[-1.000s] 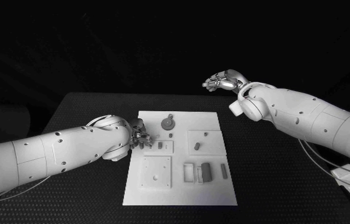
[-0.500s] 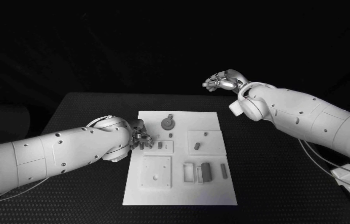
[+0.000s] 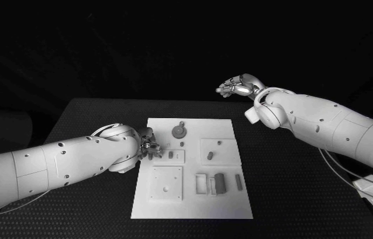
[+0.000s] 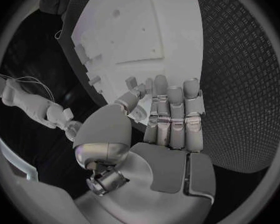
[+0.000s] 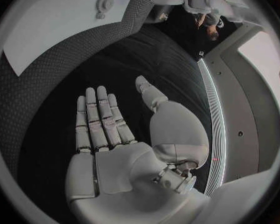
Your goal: Assemble the parts on the task board
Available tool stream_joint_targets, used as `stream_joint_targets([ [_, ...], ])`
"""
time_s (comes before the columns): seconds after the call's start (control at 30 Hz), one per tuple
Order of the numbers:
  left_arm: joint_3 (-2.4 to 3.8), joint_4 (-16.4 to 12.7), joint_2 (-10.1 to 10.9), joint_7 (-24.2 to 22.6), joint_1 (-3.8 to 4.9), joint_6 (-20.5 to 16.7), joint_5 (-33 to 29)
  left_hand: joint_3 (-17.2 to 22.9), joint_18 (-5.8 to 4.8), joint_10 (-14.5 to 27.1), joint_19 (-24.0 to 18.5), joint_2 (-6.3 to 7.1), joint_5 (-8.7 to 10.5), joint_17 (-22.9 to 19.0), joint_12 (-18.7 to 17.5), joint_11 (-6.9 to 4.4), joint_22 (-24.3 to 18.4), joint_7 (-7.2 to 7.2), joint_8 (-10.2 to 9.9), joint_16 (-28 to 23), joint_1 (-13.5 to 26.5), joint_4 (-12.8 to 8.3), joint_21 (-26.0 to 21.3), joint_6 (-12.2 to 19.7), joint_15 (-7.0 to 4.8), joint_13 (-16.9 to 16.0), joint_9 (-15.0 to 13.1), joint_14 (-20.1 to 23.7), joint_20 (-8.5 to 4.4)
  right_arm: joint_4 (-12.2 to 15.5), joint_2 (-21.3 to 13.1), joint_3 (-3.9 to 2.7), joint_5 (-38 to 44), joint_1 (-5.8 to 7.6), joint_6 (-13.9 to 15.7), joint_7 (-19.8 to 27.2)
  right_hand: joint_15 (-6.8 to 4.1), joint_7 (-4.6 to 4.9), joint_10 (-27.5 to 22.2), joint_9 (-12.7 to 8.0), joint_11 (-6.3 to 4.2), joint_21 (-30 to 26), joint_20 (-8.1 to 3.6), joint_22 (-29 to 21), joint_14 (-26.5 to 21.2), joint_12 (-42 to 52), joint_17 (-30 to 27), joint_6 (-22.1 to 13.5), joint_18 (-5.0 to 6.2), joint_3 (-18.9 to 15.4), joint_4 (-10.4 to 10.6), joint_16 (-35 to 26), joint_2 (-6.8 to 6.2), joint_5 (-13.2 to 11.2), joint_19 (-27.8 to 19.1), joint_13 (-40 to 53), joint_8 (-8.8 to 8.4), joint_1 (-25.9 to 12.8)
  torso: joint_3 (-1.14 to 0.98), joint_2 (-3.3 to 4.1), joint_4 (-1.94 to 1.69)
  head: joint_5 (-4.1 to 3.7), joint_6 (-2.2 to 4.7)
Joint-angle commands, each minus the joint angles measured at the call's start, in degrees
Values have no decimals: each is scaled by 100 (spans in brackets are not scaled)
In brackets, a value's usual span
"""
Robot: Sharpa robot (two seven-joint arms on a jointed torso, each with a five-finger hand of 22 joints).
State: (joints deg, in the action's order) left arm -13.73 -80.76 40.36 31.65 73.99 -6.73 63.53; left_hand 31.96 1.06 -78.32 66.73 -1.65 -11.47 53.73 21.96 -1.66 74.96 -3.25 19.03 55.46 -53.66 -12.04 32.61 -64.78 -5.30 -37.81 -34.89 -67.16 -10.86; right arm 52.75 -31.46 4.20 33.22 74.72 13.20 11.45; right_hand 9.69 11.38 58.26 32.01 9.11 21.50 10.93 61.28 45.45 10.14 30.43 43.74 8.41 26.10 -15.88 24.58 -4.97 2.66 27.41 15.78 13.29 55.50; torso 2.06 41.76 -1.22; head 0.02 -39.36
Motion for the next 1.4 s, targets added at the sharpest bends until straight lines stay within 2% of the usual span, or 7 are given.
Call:
stream_joint_targets([
  [0.03, 1, -4, 3, 22, -2, 81, 54, 28, 227, -90, -5, -65, -30, -10, 34, -71, 139, -6, 3, 22, -13, -77, 32, -31, -43, -8, -132, 12, -33, 10, -5, -4, -13, 0, -66, 24, 45, 54, 28, -7, -1, -21, 16, 6, -9, 2, 8, -49, -76, -14, 0, -21, 4, 4, -38, -9, 33, -39, 3, 2, -2, 0, -8],
  [0.5, 1, -12, -12, 42, -5, 221, 68, 28, 224, -85, -11, -49, -25, -24, 33, -69, 137, -9, -3, 30, 8, -92, 43, -29, -45, -14, -134, 18, -35, 11, -4, -4, -13, 0, -75, 22, 46, 55, 29, -8, -1, -23, 17, 7, -9, 4, 10, -50, -76, -14, 2, -23, 3, 5, -38, -14, 34, -43, 0, -1, -1, -1, -11],
  [0.63, 1, -33, -22, 9, -5, 212, 94, 51, 222, -99, -9, -29, -227, -61, 47, -77, 134, 0, -2, 74, 61, -123, 85, -55, -53, -39, -146, 12, -46, 11, -2, -4, -13, 0, -88, 22, 46, 55, 29, -8, -1, -24, 17, 8, -8, 4, 11, -50, -76, -14, 3, -24, 4, 5, -38, -17, 34, -44, -2, 0, 3, 3, -12],
  [0.73, 1, -44, -38, -7, -5, 210, 122, 43, 233, -165, 39, 10, -499, -76, 106, -114, 140, 38, 34, 184, 148, -132, 175, -135, -75, -85, -171, -34, -69, 9, 0, -4, -13, 0, -87, 21, 46, 55, 29, -9, -1, -25, 17, 9, -8, 5, 12, -50, -75, -13, 2, -24, 3, 5, -39, -19, 34, -44, 0, 1, 5, -1, -15],
  [1.3, 1, 16, -106, 11, -5, 285, 272, 67, 238, -176, 50, 6, -548, -90, 137, -125, 141, 49, 48, 238, 132, -167, 227, -156, -89, -105, -182, -39, -81, 24, -10, -4, -14, 0, -92, 20, 46, 58, 31, -11, -1, -29, 18, 12, -9, 8, 16, -51, -75, -12, 2, -29, 4, 5, -39, -29, 36, -47, -3, 0, 5, -3, -12],
  [1.4, 1, 24, -105, 22, -5, 303, 306, 69, 240, -190, 57, 2, -638, -99, 169, -136, 141, 61, 65, 288, 148, -186, 272, -178, -98, -123, -195, -48, -90, 26, -12, -4, -14, 0, -94, 19, 46, 58, 31, -11, -1, -29, 18, 12, -9, 8, 17, -52, -75, -11, 2, -29, 3, 5, -39, -31, 36, -47, -1, -1, 3, -7, -14],
])
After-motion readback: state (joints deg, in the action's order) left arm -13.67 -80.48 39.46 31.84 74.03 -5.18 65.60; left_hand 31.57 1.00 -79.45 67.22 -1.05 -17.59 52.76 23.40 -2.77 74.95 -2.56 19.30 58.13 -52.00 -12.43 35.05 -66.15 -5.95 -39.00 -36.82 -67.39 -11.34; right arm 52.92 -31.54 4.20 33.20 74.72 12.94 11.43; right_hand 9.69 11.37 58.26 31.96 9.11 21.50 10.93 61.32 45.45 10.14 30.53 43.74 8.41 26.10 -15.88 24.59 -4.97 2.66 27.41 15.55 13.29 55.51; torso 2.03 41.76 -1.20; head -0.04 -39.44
